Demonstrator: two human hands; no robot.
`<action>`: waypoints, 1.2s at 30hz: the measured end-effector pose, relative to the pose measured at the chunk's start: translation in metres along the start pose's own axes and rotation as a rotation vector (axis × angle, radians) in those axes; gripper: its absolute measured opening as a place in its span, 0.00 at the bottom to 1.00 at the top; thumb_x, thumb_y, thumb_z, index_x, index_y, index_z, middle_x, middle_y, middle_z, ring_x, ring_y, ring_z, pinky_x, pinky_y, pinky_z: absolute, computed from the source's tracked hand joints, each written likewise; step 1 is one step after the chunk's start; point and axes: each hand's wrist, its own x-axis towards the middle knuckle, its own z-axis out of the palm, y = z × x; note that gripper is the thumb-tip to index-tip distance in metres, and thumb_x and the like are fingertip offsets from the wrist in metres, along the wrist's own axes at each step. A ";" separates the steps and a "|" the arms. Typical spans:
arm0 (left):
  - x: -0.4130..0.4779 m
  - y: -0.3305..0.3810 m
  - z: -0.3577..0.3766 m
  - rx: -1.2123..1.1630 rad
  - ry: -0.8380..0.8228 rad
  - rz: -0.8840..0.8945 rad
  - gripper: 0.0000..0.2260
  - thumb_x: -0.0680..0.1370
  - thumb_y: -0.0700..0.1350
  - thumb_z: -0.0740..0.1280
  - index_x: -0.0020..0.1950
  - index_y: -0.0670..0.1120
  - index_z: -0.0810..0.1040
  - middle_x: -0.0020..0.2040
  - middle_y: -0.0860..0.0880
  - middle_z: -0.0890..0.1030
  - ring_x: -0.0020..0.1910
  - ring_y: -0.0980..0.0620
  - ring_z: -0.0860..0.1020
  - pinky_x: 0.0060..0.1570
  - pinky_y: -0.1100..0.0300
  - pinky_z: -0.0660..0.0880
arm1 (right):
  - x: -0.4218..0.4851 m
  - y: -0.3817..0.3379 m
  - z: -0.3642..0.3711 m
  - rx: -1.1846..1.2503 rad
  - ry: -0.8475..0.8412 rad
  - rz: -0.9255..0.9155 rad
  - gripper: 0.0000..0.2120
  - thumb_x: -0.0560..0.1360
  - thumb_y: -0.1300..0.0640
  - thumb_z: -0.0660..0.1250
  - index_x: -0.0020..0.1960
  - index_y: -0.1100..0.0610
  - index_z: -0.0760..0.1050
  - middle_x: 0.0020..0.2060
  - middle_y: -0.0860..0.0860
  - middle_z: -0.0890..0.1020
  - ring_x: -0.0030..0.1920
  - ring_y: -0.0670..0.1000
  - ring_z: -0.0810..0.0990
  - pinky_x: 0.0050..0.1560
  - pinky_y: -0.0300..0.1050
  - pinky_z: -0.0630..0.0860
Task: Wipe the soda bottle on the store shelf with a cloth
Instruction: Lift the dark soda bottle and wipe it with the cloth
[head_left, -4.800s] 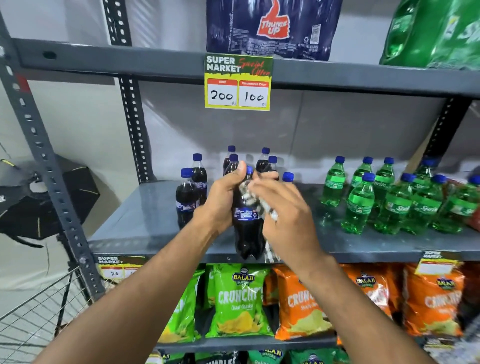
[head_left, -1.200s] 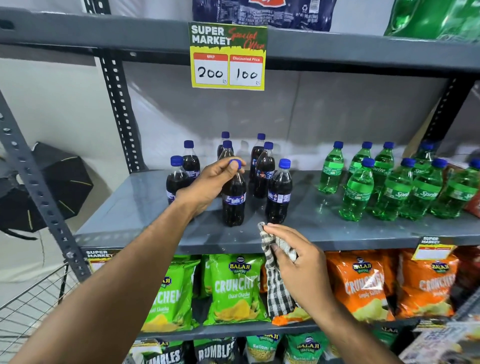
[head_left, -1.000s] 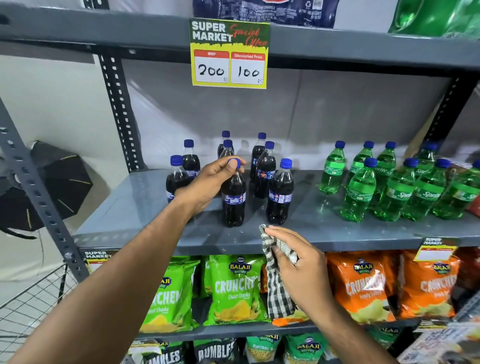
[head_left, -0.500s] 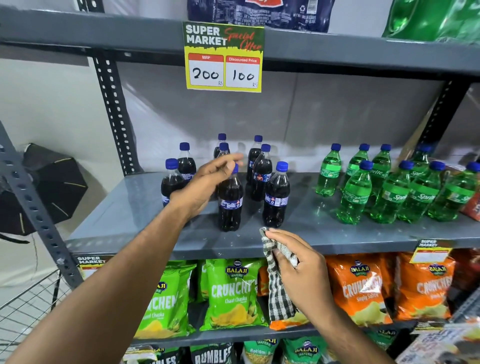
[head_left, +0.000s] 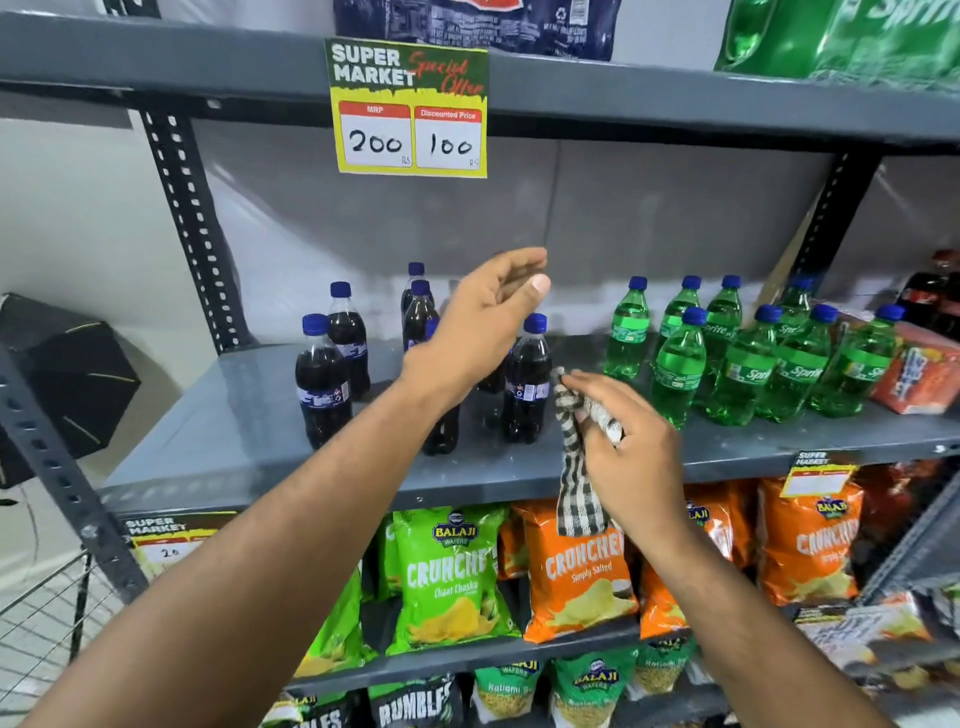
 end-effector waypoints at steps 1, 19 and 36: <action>0.000 -0.006 0.004 0.012 0.001 -0.028 0.16 0.82 0.39 0.64 0.70 0.40 0.72 0.67 0.45 0.77 0.62 0.57 0.76 0.61 0.67 0.71 | 0.006 0.003 -0.002 -0.012 0.008 -0.011 0.29 0.70 0.80 0.67 0.64 0.56 0.82 0.60 0.44 0.82 0.64 0.31 0.74 0.68 0.28 0.67; -0.005 -0.075 0.038 0.018 0.186 -0.316 0.07 0.80 0.52 0.67 0.55 0.56 0.83 0.54 0.59 0.86 0.58 0.63 0.80 0.52 0.72 0.73 | 0.043 0.079 -0.036 0.102 -0.079 -0.039 0.24 0.73 0.76 0.69 0.63 0.55 0.82 0.57 0.42 0.81 0.61 0.29 0.74 0.65 0.26 0.67; -0.015 -0.016 0.055 -0.581 0.086 -0.264 0.11 0.82 0.44 0.62 0.55 0.39 0.80 0.53 0.43 0.85 0.54 0.46 0.83 0.57 0.50 0.79 | 0.065 0.026 -0.064 -0.055 -0.030 -0.335 0.28 0.65 0.80 0.67 0.61 0.61 0.82 0.55 0.55 0.82 0.57 0.58 0.79 0.64 0.49 0.75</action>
